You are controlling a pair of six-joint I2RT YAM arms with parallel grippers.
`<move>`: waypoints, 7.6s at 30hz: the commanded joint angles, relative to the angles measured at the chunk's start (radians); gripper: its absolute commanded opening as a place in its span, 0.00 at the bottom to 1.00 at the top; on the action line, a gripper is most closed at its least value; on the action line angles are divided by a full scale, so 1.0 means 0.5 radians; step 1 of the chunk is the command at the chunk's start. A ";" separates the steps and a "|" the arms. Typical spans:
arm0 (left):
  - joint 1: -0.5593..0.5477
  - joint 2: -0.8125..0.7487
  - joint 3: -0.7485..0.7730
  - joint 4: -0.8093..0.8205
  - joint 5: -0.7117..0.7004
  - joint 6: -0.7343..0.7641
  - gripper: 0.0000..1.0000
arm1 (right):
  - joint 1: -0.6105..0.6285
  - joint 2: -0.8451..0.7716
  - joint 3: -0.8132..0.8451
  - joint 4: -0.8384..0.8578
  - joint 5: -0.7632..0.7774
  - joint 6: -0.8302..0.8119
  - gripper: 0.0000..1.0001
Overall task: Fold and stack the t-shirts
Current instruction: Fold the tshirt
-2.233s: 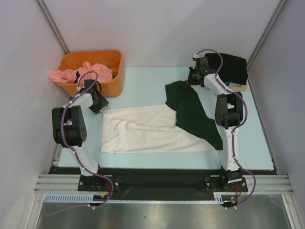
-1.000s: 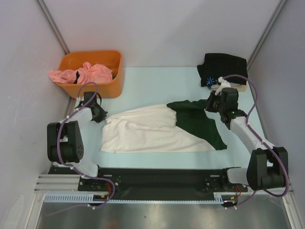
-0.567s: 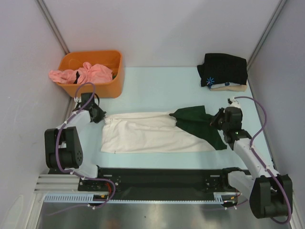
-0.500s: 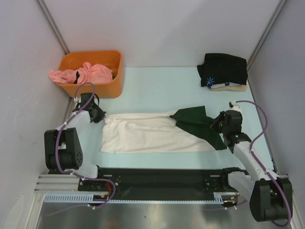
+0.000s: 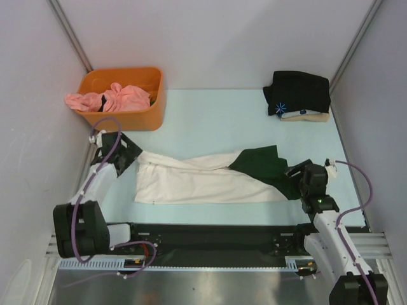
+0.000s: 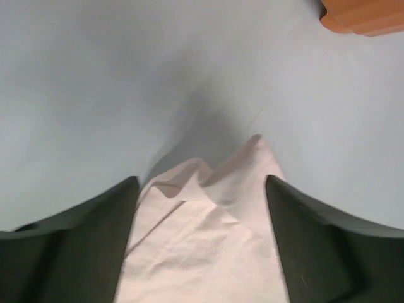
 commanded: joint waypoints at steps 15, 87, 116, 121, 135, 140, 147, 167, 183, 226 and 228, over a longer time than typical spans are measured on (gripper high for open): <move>-0.465 -0.036 0.025 0.025 -0.210 0.148 1.00 | 0.379 -0.024 0.013 -0.417 0.200 0.418 1.00; -1.352 -0.087 0.365 -0.285 0.167 0.028 0.83 | 0.613 1.561 1.720 -0.116 -0.582 -0.813 1.00; -0.959 1.896 2.226 -0.300 -0.056 0.013 0.70 | 1.460 -0.413 0.842 -1.070 0.013 -0.303 1.00; -0.913 1.770 2.105 -0.204 -0.071 0.114 0.72 | 1.460 -0.391 0.777 -1.061 -0.005 -0.282 0.99; -0.901 2.080 2.127 0.090 0.288 0.111 0.65 | 1.460 -0.480 0.771 -1.110 0.004 -0.245 0.99; -0.901 2.144 2.139 0.166 0.330 0.041 0.52 | 1.460 -0.486 0.765 -1.126 -0.005 -0.230 0.99; -0.897 2.264 2.366 0.105 0.310 0.022 0.00 | 1.460 -0.465 0.755 -1.110 -0.015 -0.242 0.99; -0.772 2.047 3.262 -0.290 -0.197 0.498 1.00 | 1.469 -0.266 0.731 -1.126 -0.103 -0.141 0.99; -0.808 0.026 0.806 -0.641 0.106 0.197 0.96 | 2.031 0.464 0.298 -0.200 0.056 0.304 0.86; -1.539 -0.562 -0.551 0.113 0.190 -0.101 0.75 | 2.319 0.716 0.844 -1.016 0.522 0.387 0.95; -1.542 -0.504 -0.579 0.191 0.260 -0.082 0.73 | 2.316 0.729 0.823 -0.972 0.501 0.378 0.95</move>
